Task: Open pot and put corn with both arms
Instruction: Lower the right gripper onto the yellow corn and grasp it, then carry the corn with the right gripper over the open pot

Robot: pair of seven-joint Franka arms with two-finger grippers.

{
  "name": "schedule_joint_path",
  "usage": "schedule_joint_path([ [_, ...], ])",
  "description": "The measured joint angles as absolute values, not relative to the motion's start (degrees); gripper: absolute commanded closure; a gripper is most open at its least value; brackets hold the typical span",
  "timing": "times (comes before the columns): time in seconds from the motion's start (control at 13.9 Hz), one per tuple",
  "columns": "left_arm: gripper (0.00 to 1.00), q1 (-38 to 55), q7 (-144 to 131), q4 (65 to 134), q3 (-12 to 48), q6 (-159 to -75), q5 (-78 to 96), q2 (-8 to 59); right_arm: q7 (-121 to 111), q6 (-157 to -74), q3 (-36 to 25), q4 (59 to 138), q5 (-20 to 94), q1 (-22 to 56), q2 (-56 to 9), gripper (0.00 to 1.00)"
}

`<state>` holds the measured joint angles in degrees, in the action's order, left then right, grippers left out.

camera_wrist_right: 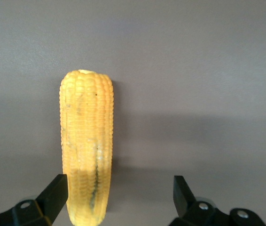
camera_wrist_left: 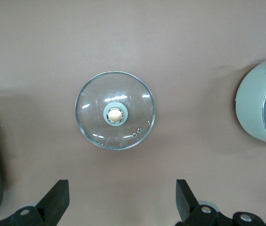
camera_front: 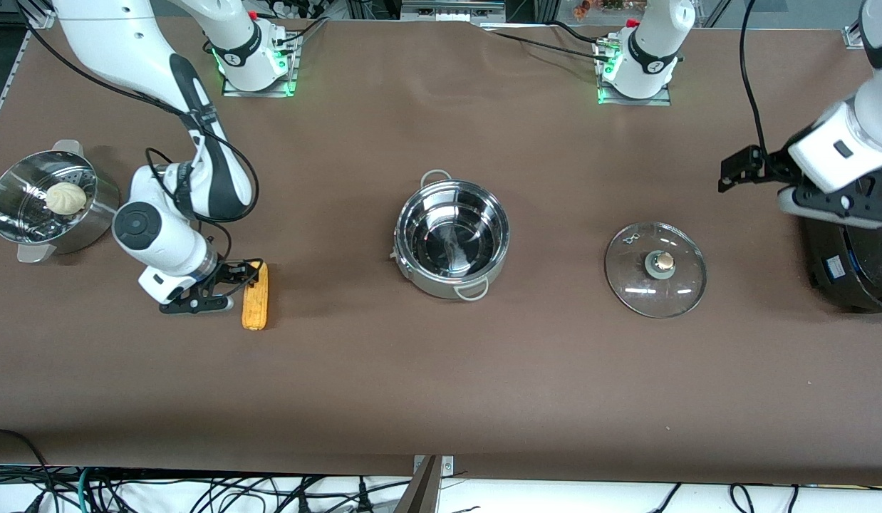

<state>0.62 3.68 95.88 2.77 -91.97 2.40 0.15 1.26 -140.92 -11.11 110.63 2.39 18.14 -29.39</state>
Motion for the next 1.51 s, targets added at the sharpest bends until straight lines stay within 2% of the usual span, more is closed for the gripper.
schedule_joint_path([
  [0.29, 0.0, 1.13, 0.69, 98.87, 3.15, -92.92, 2.31, -2.28, 3.46, -142.48, -9.99, 110.9, 2.42, 18.29, -29.79, 0.06],
  [0.58, 0.0, 1.13, 0.4, 99.15, 2.99, -92.99, 2.28, -2.27, 3.61, -143.75, -9.96, 110.9, 2.45, 18.29, -30.25, 0.21],
  [0.65, 0.0, 1.08, 0.39, 99.1, 2.84, -93.07, 2.27, -2.26, 3.64, -144.17, -9.96, 110.91, 2.46, 18.29, -30.63, 0.26],
  [1.01, 0.0, 1.0, 0.39, 94.84, 2.27, -91.8, -1.52, -0.66, 3.69, -145.02, -9.94, 110.91, 2.49, 18.29, -32.01, 0.64],
  [1.22, 0.0, 1.0, 0.33, 93.48, 2.26, -91.06, -1.98, 0.19, 3.71, -145.07, -9.94, 110.87, 2.49, 18.29, -31.95, 0.73],
  [1.51, 0.0, 0.73, 0.19, 93.43, 2.25, -90.8, -1.98, 0.36, 3.72, -145.06, -9.94, 110.6, 2.49, 18.29, -31.88, 0.75],
])
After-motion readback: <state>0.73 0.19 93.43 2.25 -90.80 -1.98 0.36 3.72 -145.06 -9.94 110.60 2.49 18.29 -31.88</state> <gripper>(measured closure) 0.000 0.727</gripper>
